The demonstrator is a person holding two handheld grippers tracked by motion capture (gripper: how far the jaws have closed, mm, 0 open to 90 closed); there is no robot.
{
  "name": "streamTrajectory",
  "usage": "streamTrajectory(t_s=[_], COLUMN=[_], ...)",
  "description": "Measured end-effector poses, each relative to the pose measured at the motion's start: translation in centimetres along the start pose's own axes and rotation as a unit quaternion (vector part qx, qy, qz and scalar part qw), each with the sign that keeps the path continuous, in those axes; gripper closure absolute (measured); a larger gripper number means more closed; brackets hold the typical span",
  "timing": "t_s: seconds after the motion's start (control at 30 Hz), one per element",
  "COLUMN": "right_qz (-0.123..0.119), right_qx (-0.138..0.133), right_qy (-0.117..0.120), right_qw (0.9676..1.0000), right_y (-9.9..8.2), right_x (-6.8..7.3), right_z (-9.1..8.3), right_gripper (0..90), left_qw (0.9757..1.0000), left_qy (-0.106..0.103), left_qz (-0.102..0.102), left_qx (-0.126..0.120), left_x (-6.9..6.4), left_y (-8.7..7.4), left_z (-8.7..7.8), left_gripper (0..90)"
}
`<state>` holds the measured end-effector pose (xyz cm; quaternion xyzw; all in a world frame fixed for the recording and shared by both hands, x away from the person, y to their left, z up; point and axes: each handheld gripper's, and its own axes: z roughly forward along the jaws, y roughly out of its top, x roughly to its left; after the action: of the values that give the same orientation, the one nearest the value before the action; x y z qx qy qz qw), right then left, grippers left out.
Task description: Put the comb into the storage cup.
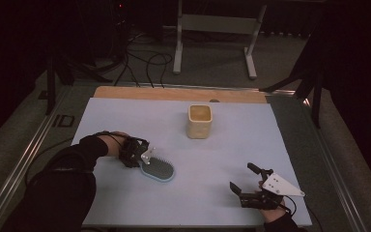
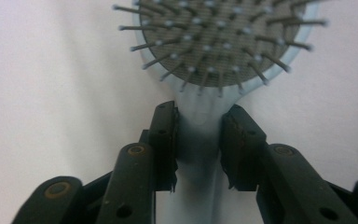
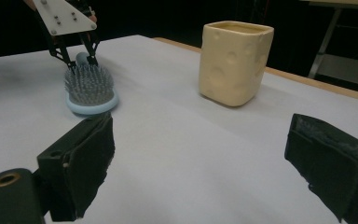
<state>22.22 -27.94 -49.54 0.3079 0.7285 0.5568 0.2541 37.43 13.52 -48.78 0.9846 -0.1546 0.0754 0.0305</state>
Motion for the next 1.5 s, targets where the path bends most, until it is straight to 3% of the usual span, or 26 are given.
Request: streamTrajectory(t_s=[0.07, 0.3, 0.43, 0.5, 0.53, 0.57, 0.6, 0.7, 0.77, 0.87, 1.03, 1.17, 1.23, 1.4, 1.5], right_qz=[0.001, 0.002, 0.004, 0.005, 0.005, 0.006, 0.006, 0.006, 0.007, 0.006, 0.008, 0.007, 0.007, 0.008, 0.008], right_qx=[0.001, -0.001, -0.002, -0.002, -0.002, -0.002, -0.002, -0.003, -0.002, -0.002, -0.001, -0.002, -0.002, -0.001, -0.002], right_qy=[0.0, 0.0, -0.004, -0.004, -0.004, -0.004, -0.005, -0.006, -0.007, -0.007, -0.008, -0.007, -0.007, -0.008, -0.009], right_qw=[1.0, 1.0, 1.0, 1.0, 1.0, 1.0, 1.0, 1.0, 1.0, 1.0, 0.9999, 0.9999, 0.9999, 0.9999, 0.9999], right_y=[0.0, 0.0, 0.0, 0.0, 0.0, 0.0, 0.0, 0.0, 0.0, 0.0, 0.0, 0.0, 0.0, 0.0, 0.0], right_x=[0.0, -0.1, -0.1, -0.2, -0.2, -0.2, -0.2, -0.2, -0.2, -0.2, -0.2, -0.2, -0.2, -0.2, -0.2], right_z=[0.0, 0.0, -0.1, -0.1, -0.2, -0.2, -0.2, -0.2, -0.2, -0.2, -0.2, -0.2, -0.2, -0.2, -0.2], right_gripper=[8.1, 8.1, 8.1, 8.1, 8.2, 8.1, 8.2, 8.2, 8.2, 8.2, 8.2, 8.2, 8.1, 8.1, 8.2], left_qw=[1.0, 1.0, 0.9998, 0.9994, 0.9988, 0.9981, 0.997, 0.9937, 0.9915, 0.9902, 0.9836, 0.9801, 0.9795, 0.9738, 0.9681], left_qy=[0.002, 0.003, 0.005, 0.019, 0.019, 0.035, 0.036, 0.039, 0.054, 0.063, 0.064, 0.072, 0.076, 0.082, 0.086], left_qz=[0.009, 0.009, -0.003, -0.003, -0.013, -0.014, -0.031, -0.045, -0.052, -0.055, -0.086, -0.099, -0.098, -0.113, -0.123], left_qx=[0.002, -0.001, -0.021, -0.028, -0.042, -0.049, -0.062, -0.095, -0.107, -0.112, -0.145, -0.156, -0.158, -0.18, -0.201], left_x=[0.0, -0.2, -0.4, -0.4, -0.4, -0.4, -0.3, -0.3, -0.3, -0.3, -0.2, -0.1, 0.0, 0.2, 0.3], left_y=[0.0, 0.0, -0.3, -0.4, -0.6, -0.7, -0.9, -1.2, -1.4, -1.6, -2.1, -2.3, -2.3, -2.3, -2.3], left_z=[-0.1, -0.2, -0.7, -1.2, -1.5, -1.8, -2.1, -3.0, -3.5, -3.8, -4.5, -4.9, -5.0, -5.4, -5.8], left_gripper=[70.5, 71.0, 71.2, 71.2, 71.2, 71.2, 71.2, 71.2, 71.3, 71.2, 71.2, 71.3, 71.3, 71.3, 71.3])
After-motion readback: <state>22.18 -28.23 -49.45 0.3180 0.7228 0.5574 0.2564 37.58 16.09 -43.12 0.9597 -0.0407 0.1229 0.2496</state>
